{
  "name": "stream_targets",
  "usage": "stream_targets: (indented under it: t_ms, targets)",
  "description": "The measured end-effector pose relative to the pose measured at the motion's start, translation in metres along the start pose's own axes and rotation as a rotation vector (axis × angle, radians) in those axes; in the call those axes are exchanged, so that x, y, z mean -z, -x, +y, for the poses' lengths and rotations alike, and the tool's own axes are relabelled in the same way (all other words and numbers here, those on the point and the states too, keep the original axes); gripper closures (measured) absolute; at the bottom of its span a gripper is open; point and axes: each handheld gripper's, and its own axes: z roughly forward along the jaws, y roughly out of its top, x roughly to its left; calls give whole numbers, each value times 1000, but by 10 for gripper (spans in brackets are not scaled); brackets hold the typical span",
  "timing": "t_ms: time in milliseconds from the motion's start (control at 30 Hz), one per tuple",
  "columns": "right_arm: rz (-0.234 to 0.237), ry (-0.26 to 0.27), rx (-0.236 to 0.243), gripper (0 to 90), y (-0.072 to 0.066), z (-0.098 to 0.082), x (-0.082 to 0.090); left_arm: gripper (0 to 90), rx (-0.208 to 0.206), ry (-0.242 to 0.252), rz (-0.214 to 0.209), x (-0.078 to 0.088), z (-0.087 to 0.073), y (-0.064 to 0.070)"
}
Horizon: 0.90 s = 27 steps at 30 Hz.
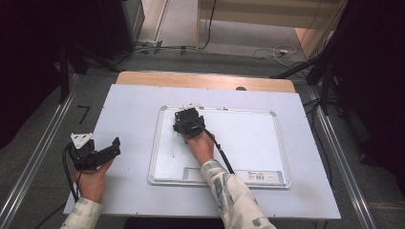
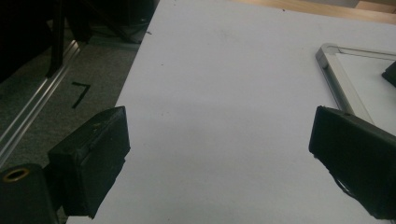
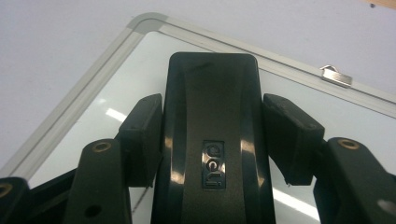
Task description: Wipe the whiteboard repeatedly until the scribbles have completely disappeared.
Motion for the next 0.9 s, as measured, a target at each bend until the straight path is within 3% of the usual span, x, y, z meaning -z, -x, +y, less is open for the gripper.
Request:
stream_targets:
  t_ms: [367, 600, 900]
  targets:
    - [35, 3, 46, 390, -21, -5, 5, 58, -1, 1, 0, 0, 0, 0]
    - [84, 7, 81, 389, -34, -23, 20, 58, -3, 3, -1, 0, 0, 1]
    - [110, 4, 109, 390, -42, -40, 37, 58, -7, 3, 0, 0, 0, 2]
